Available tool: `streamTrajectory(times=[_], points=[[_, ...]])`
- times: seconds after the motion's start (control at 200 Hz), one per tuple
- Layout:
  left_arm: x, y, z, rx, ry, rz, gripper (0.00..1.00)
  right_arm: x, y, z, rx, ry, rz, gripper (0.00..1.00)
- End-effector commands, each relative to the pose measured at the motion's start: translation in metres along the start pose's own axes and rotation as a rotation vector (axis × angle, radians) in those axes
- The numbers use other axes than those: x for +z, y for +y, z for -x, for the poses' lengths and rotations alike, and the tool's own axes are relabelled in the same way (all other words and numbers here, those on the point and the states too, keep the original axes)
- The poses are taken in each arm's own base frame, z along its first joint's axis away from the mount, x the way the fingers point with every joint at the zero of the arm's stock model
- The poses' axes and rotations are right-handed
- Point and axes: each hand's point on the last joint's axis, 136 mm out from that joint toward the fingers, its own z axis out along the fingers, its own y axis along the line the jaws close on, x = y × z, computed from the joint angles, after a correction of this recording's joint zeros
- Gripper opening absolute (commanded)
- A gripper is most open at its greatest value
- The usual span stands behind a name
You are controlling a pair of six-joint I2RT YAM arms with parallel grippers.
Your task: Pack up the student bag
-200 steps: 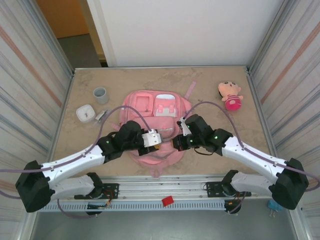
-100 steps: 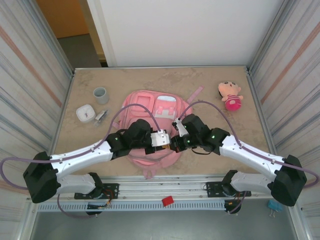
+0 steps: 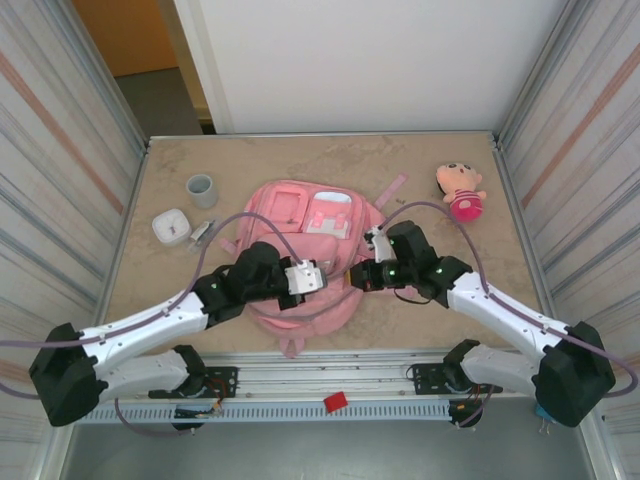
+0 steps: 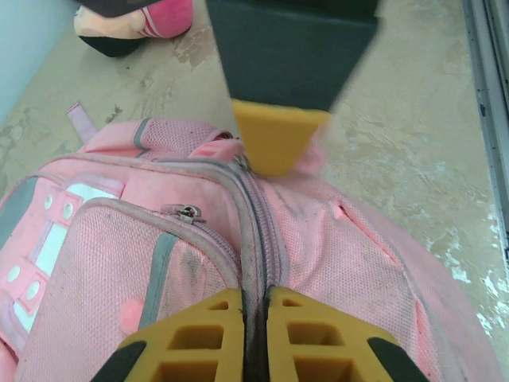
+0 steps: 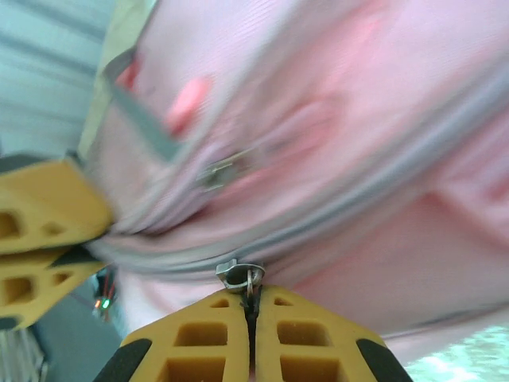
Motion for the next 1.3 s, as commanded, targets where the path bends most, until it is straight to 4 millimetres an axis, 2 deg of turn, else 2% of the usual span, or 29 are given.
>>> streamTrajectory(times=[0.0,0.16,0.356,0.571,0.606,0.631,0.691,0.732,0.757,0.847,0.922,1.012,1.152,1.268,1.293], points=[[-0.016,-0.014,-0.003,-0.003,-0.022,-0.055,0.03,-0.012,-0.045,0.03,0.094,-0.134,-0.154,0.0],[-0.026,-0.023,0.013,0.007,-0.099,-0.102,0.03,-0.014,-0.068,0.058,0.129,-0.204,-0.217,0.0],[-0.033,-0.025,0.027,0.023,-0.159,-0.122,0.03,-0.005,-0.094,0.083,0.162,-0.235,-0.309,0.0],[-0.029,-0.026,0.023,0.013,-0.143,-0.13,0.03,-0.001,-0.095,0.093,0.157,-0.245,-0.314,0.0],[-0.027,-0.025,0.022,0.007,-0.137,-0.125,0.06,-0.001,-0.095,0.094,0.154,-0.244,-0.318,0.0],[-0.026,-0.022,0.021,-0.002,-0.131,-0.114,0.11,-0.002,-0.095,0.094,0.151,-0.242,-0.322,0.0],[-0.022,-0.013,0.019,-0.033,-0.111,-0.065,0.33,-0.003,-0.091,0.095,0.128,-0.239,-0.313,0.0],[-0.021,-0.003,0.017,-0.057,-0.091,-0.016,0.44,-0.004,-0.082,0.096,0.092,-0.234,-0.278,0.24],[-0.02,0.003,0.015,-0.07,-0.074,0.017,0.5,-0.005,-0.076,0.096,0.07,-0.23,-0.251,0.35],[-0.022,0.015,0.012,-0.085,-0.054,0.083,0.6,-0.016,-0.062,0.098,0.036,-0.241,-0.226,0.51],[-0.024,0.023,0.008,-0.107,-0.046,0.13,0.64,-0.029,-0.056,0.098,0.032,-0.255,-0.235,0.54],[-0.024,0.022,-0.001,-0.101,-0.008,0.125,0.68,-0.04,-0.045,0.091,0.042,-0.271,-0.212,0.54],[-0.018,0.014,-0.026,-0.016,0.103,0.097,0.71,-0.04,-0.026,0.068,0.031,-0.273,-0.128,0.55],[-0.013,0.019,-0.049,0.058,0.229,0.112,0.72,-0.033,-0.022,0.051,0.014,-0.271,-0.112,0.56],[-0.012,0.019,-0.054,0.073,0.254,0.111,0.72,-0.038,-0.018,0.051,0.001,-0.29,-0.097,0.56]])
